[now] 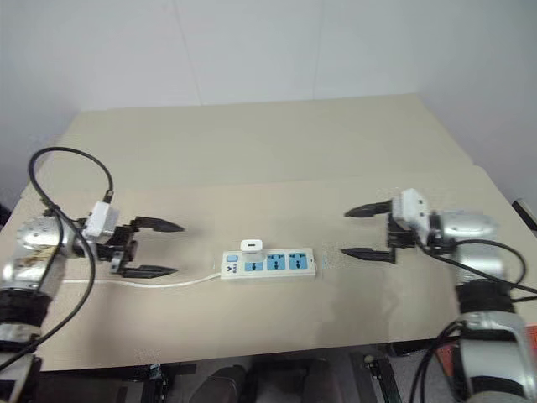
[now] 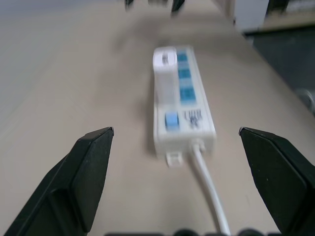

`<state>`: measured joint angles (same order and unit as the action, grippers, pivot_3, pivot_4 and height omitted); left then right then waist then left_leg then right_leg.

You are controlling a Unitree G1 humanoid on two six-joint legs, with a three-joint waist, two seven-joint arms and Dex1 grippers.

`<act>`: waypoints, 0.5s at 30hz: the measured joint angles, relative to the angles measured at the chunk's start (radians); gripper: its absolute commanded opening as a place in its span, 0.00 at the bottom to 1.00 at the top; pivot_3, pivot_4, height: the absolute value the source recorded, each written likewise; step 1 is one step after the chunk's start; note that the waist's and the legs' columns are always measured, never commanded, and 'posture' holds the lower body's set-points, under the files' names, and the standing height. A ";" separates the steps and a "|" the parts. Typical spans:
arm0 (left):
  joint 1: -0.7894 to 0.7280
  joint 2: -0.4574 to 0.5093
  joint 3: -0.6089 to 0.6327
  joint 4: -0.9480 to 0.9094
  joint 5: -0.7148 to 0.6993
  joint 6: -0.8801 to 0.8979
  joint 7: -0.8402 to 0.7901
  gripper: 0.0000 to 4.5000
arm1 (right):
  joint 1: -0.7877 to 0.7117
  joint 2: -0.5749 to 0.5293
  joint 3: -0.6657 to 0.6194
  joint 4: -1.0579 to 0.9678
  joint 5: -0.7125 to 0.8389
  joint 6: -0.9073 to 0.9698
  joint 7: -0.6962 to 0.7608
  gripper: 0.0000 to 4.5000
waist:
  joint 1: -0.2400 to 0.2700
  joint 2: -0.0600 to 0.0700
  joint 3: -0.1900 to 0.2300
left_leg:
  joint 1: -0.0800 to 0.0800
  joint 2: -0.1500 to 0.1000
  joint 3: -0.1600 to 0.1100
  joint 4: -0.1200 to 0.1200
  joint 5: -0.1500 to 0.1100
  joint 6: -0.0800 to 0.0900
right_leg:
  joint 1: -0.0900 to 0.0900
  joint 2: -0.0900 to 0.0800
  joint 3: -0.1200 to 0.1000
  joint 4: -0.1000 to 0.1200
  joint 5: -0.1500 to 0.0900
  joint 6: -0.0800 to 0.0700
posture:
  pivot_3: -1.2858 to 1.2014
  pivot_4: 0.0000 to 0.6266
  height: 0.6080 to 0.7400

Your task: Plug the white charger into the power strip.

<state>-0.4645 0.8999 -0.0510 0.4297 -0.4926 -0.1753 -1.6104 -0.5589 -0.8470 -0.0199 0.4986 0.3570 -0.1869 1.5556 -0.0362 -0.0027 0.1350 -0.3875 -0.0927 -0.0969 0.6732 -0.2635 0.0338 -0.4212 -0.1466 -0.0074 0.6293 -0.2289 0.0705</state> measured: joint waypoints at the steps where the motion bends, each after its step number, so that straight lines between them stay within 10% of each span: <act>1: 0.000 0.022 -0.004 0.002 -0.002 0.000 0.000 0.99 | 0.002 -0.035 0.004 -0.023 0.001 0.040 0.001 1.00 | 0.002 0.001 0.000 | 0.000 0.000 0.000 0.000 0.000 0.001 | 0.000 0.000 0.000 0.000 0.000 0.000 | 0.52 0.24 1.00; 15: 0.008 0.047 -0.011 0.003 -0.038 -0.002 0.000 0.99 | 0.070 -0.109 0.005 -0.154 0.009 0.074 0.002 1.00 | 0.008 0.000 0.001 | 0.003 0.003 0.006 0.000 -0.003 0.005 | 0.001 0.000 0.000 0.000 0.000 0.000 | 0.52 0.24 1.00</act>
<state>-0.4569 0.9472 -0.0625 0.4330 -0.5302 -0.1773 -1.6104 -0.4884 -0.9559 -0.0152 0.3443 0.3661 -0.1125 1.5576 -0.0287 -0.0023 0.1359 -0.3842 -0.0902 -0.0905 0.6734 -0.2662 0.0384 -0.4201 -0.1461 -0.0076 0.6297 -0.2293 0.0700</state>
